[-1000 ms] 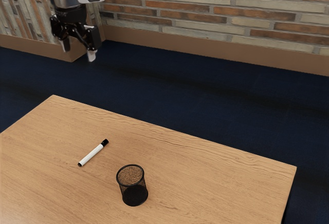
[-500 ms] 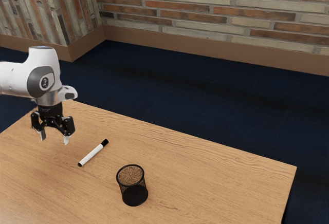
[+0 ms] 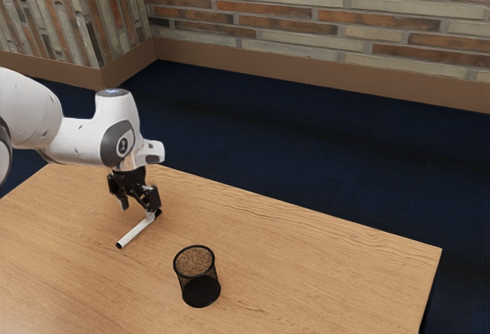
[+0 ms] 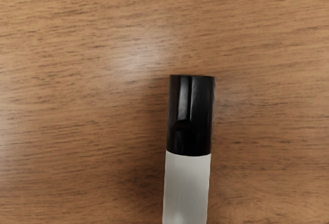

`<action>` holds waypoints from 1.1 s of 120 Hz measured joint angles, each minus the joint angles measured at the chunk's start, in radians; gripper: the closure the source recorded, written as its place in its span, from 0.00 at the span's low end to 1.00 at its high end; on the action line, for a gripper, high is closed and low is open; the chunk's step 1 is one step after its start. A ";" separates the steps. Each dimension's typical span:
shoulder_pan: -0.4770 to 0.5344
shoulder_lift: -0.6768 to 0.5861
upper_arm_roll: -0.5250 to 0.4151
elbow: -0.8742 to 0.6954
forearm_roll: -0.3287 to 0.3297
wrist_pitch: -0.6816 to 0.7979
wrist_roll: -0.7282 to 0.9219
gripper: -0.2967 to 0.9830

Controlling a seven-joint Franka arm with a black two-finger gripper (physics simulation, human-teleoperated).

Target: Put the marker into the pen holder.

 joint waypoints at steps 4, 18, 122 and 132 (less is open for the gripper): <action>0.000 -0.001 0.000 -0.005 -0.007 0.007 0.010 0.24; -0.001 -0.001 0.000 -0.019 -0.021 0.025 0.041 0.26; 0.022 0.050 -0.046 0.021 -0.070 0.048 0.081 0.62; 0.022 0.050 -0.046 0.018 -0.070 0.048 0.082 0.66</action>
